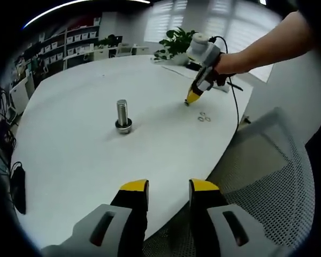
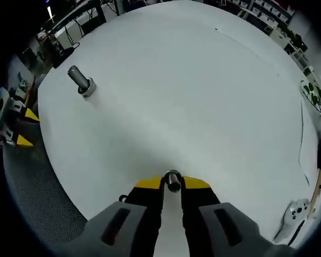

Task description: Place the washer onto the threaded stud by aligning its center hole with the stud, sliding it down to the base, and recovering from edge contact or off-axis alignment until the washer reaches the visible bottom stop.

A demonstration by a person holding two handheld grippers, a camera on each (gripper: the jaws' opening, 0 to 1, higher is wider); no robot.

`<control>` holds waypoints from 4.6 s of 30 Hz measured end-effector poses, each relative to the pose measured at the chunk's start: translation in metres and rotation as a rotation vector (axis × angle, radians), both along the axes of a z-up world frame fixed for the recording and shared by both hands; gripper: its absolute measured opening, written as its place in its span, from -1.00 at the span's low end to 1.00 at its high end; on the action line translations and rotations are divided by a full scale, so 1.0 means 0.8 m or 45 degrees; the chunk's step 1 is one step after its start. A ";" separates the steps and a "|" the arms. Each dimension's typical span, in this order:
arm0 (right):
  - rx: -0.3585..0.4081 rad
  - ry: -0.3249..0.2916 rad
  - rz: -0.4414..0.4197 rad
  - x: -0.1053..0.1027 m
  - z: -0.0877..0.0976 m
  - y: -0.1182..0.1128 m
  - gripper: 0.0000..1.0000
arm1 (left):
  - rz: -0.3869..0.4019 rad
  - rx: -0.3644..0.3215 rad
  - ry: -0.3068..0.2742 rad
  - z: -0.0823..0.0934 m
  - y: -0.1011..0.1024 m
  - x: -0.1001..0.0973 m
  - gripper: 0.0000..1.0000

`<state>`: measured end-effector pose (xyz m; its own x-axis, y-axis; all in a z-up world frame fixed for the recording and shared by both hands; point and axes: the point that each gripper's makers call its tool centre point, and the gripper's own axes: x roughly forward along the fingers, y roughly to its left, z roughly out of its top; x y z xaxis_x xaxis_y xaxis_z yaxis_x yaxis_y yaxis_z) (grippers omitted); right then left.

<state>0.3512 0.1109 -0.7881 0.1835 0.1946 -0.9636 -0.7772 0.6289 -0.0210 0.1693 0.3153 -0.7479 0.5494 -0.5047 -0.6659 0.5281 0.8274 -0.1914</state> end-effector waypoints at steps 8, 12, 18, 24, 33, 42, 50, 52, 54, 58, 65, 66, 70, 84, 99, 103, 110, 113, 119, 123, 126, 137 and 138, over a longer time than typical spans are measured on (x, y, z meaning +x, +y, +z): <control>-0.002 -0.011 -0.003 -0.004 0.004 -0.003 -0.68 | 0.002 0.001 -0.001 0.000 0.000 -0.001 -0.43; 0.004 -0.019 -0.013 -0.006 0.009 -0.006 -0.68 | 0.005 0.002 -0.004 0.001 0.001 -0.001 -0.43; 0.013 -0.027 -0.025 -0.012 0.015 -0.014 -0.68 | 0.001 0.006 -0.003 0.000 0.000 -0.001 -0.43; 0.022 -0.024 -0.047 -0.020 0.015 -0.021 -0.67 | -0.007 0.011 -0.002 0.000 0.000 -0.002 -0.43; 0.036 0.008 -0.039 -0.042 0.007 -0.022 -0.65 | -0.003 0.011 -0.002 0.000 0.000 -0.001 -0.43; 0.009 0.048 0.029 -0.056 -0.006 -0.021 -0.63 | -0.003 0.013 0.004 -0.001 0.000 -0.001 -0.43; 0.001 0.062 0.064 -0.062 -0.007 -0.017 -0.59 | -0.005 0.019 0.012 -0.002 0.000 -0.001 -0.43; -0.011 0.069 0.072 -0.064 -0.009 -0.018 -0.55 | -0.006 0.018 0.012 -0.003 0.000 -0.001 -0.43; -0.015 0.074 0.079 -0.065 -0.012 -0.019 -0.54 | -0.005 0.019 0.013 -0.003 0.000 -0.001 -0.43; -0.022 0.069 0.078 -0.066 -0.016 -0.022 -0.55 | -0.001 0.019 0.014 -0.003 0.001 -0.001 -0.43; -0.026 0.050 0.099 -0.061 -0.016 -0.026 -0.64 | -0.003 0.022 0.019 -0.004 0.001 -0.002 -0.44; -0.028 0.049 0.104 -0.060 -0.016 -0.026 -0.64 | -0.002 0.021 0.017 -0.004 0.001 -0.002 -0.44; -0.035 0.031 0.147 -0.062 -0.015 -0.025 -0.64 | -0.004 0.021 0.021 -0.004 0.001 -0.003 -0.44; -0.018 0.025 0.288 -0.066 -0.015 -0.025 -0.60 | -0.011 0.012 0.020 -0.003 -0.001 -0.003 -0.44; -0.115 0.038 0.300 -0.062 -0.016 -0.021 -0.70 | -0.011 0.015 0.025 -0.004 -0.001 -0.003 -0.44; -0.152 0.031 0.302 -0.063 -0.016 -0.021 -0.70 | -0.013 0.016 0.029 -0.005 -0.001 -0.003 -0.44; -0.108 -0.009 0.265 -0.063 -0.013 -0.024 -0.71 | -0.004 0.015 0.031 -0.005 0.000 -0.003 -0.44; -0.085 -0.012 0.237 -0.062 -0.013 -0.024 -0.71 | -0.006 0.017 0.034 -0.005 0.000 -0.004 -0.43; -0.066 -0.004 0.173 -0.060 -0.014 -0.028 -0.72 | -0.008 0.017 0.042 -0.006 0.000 -0.004 -0.43; -0.030 -0.011 0.122 -0.053 -0.008 -0.029 -0.72 | -0.018 0.022 0.050 -0.008 -0.002 -0.006 -0.43; 0.005 -0.029 0.093 -0.049 0.002 -0.028 -0.72 | -0.012 0.017 0.044 -0.007 -0.001 -0.005 -0.43; 0.065 -0.088 0.054 -0.036 0.025 -0.029 -0.72 | -0.006 0.015 0.037 -0.007 -0.001 -0.004 -0.43; 0.070 -0.094 0.057 -0.034 0.028 -0.028 -0.72 | -0.008 0.016 0.039 -0.007 -0.001 -0.004 -0.43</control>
